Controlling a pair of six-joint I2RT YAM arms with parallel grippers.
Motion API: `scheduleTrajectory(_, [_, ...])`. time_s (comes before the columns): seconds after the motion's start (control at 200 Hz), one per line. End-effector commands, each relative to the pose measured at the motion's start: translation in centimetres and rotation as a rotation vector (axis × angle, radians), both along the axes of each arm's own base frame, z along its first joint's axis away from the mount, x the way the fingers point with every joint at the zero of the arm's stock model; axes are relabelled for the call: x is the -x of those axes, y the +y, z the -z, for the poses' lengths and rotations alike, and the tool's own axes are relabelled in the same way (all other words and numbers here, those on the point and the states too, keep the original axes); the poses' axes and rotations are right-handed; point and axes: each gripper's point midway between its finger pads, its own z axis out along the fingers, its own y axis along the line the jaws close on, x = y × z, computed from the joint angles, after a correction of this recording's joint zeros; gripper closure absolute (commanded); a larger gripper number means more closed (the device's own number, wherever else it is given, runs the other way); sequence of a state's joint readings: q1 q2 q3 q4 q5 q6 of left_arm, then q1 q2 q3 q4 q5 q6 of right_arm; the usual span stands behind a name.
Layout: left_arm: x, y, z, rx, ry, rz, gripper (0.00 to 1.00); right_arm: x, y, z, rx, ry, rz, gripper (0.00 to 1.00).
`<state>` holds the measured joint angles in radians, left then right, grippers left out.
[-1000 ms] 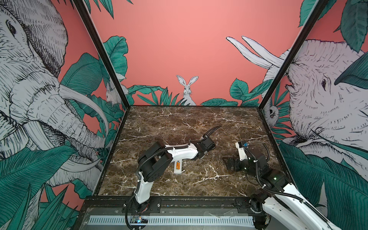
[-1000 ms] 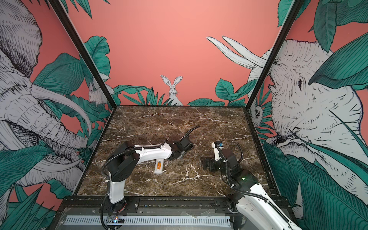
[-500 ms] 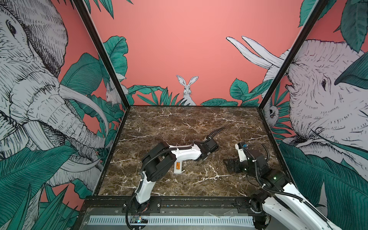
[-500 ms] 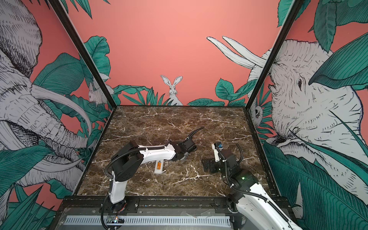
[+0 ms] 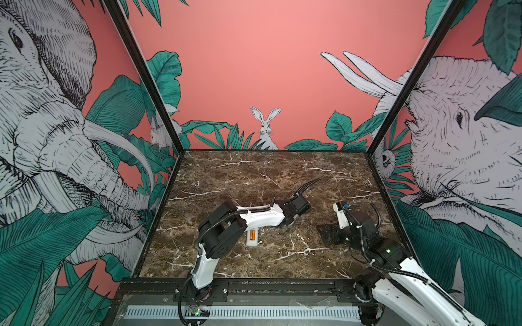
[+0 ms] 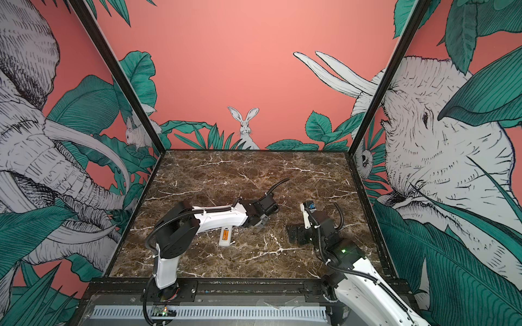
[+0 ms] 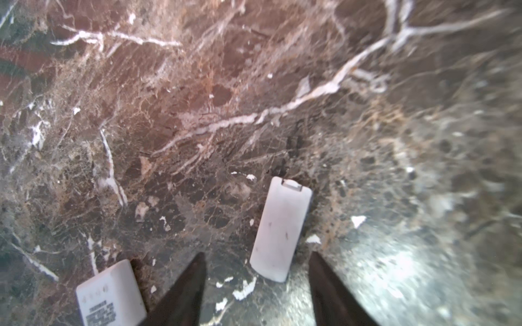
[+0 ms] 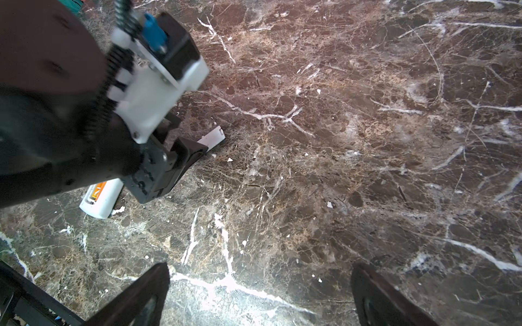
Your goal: Load the batteries into the remote control
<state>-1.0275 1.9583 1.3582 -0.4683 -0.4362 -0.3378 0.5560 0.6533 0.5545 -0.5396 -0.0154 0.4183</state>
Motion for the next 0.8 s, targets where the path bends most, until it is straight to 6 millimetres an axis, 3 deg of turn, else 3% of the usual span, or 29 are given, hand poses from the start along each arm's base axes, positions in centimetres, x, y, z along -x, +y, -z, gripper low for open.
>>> scheduleTrajectory(0.0, [-0.7,0.7,-4.0,0.112,-0.005,0.004,0.31,-0.9,0.5,0.6,-0.012,0.005,0.010,0.01])
scheduleTrajectory(0.17, [-0.9,2.8,-6.0,0.285,0.056,0.049,0.11,-1.9,2.8,2.8,-0.063,0.083,-0.024,0.01])
scheduleTrajectory(0.32, [-1.1,6.5,-7.0,0.350,0.112,0.006,0.01,-3.2,5.8,4.2,-0.163,0.142,-0.061,0.01])
scheduleTrajectory(0.485, [-0.7,10.8,-7.2,0.447,0.185,-0.105,0.01,-4.7,9.0,5.5,-0.198,0.178,-0.108,0.01])
scheduleTrajectory(0.795, [1.9,16.2,-5.6,0.553,0.252,-0.261,0.01,-8.0,14.3,8.5,-0.217,0.265,-0.123,0.01])
